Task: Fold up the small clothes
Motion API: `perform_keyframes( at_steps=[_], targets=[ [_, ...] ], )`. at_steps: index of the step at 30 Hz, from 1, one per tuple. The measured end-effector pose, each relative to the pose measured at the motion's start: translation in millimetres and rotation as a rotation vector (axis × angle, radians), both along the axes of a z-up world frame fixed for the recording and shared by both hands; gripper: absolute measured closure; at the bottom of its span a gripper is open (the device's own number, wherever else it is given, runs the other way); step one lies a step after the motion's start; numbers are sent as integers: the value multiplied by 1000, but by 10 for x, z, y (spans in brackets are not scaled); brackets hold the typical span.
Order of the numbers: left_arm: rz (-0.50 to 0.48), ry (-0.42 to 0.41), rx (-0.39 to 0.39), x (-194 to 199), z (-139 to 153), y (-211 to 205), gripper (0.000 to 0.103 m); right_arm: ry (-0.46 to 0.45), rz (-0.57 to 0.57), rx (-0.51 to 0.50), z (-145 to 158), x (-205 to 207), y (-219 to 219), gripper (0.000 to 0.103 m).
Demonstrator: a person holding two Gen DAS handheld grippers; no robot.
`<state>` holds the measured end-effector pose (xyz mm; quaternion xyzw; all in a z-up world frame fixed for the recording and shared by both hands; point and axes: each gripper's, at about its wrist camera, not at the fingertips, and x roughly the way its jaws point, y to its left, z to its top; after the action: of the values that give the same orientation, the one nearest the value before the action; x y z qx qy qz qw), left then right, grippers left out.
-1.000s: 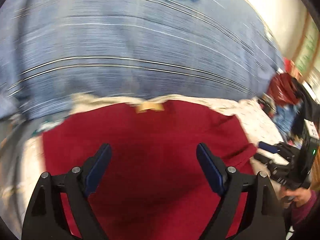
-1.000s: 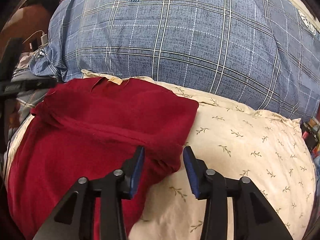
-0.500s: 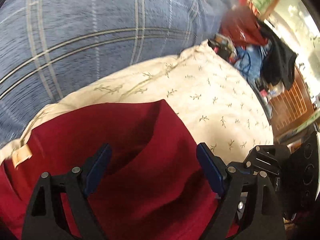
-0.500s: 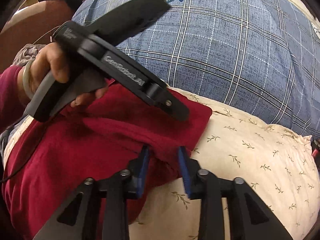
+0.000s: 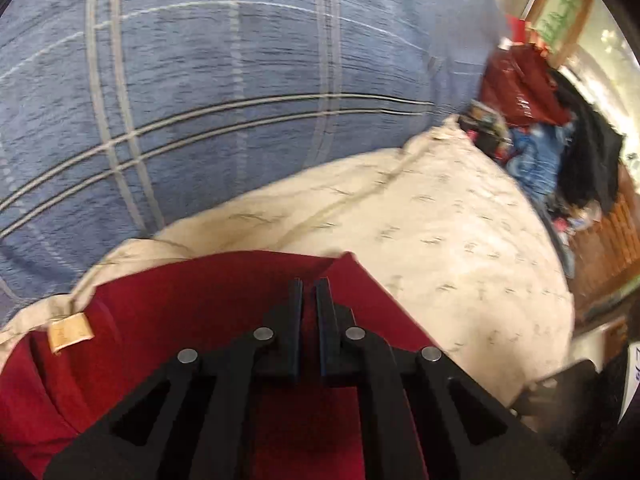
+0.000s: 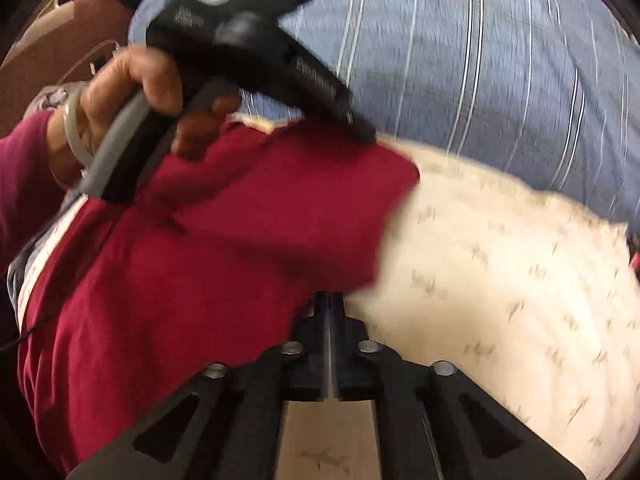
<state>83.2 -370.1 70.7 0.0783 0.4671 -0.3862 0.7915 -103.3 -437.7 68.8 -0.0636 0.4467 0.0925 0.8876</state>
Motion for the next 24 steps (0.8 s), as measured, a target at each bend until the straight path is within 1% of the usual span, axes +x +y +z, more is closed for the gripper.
perform_keyframes(
  at_steps=[1,2,3,4,5,6,7,8,9,10,11,13,14,15,16,17,19,21,22,23,24],
  targets=[
    [6,8,-15,4,22,37,97,11,-10,2,1,-13,-21,103],
    [7,37,-48,6,71,116,90,7,-29,7,40,-35,-50,103],
    [10,50,-70,-7,131,198,82,-7,-47,20,89,-47,-84,98],
    [27,36,-75,-42,216,308,51,-29,-71,54,180,-75,-136,96],
    [41,10,-78,-86,300,425,24,-52,-97,98,283,-87,-196,89],
    [52,-12,-88,-126,371,531,22,-69,-126,137,370,-73,-248,61],
    [59,-25,-98,-163,438,662,22,-79,-152,175,422,-44,-284,44],
    [72,-30,-101,-206,513,840,22,-87,-171,211,447,-3,-309,19],
    [90,-34,-102,-237,556,973,22,-90,-187,246,453,48,-323,18],
    [114,-41,-102,-275,587,1104,22,-83,-199,275,435,120,-319,18],
    [163,-54,-92,-331,615,1348,22,-59,-213,284,385,236,-295,18],
    [222,-70,-59,-422,609,1623,22,-25,-214,280,294,399,-202,19],
    [260,-74,-40,-486,596,1826,22,2,-214,274,225,518,-163,26],
    [284,-76,-30,-541,581,1957,22,23,-226,269,166,534,-116,58],
    [313,-74,-19,-605,553,2130,22,44,-233,257,125,572,-84,78],
    [359,-68,-1,-693,500,2321,22,49,-225,191,106,600,-35,88],
    [416,-60,5,-787,406,2512,22,-2,-217,43,85,552,34,88],
    [462,-20,-12,-844,217,2698,22,30,-237,40,-27,571,15,88],
    [482,2,-23,-838,143,2747,22,22,-248,25,-64,548,36,88],
    [513,35,-39,-805,40,2798,22,11,-250,7,-52,547,53,83],
    [539,58,-57,-763,-46,2824,22,10,-254,-1,-15,532,71,80]
  ],
)
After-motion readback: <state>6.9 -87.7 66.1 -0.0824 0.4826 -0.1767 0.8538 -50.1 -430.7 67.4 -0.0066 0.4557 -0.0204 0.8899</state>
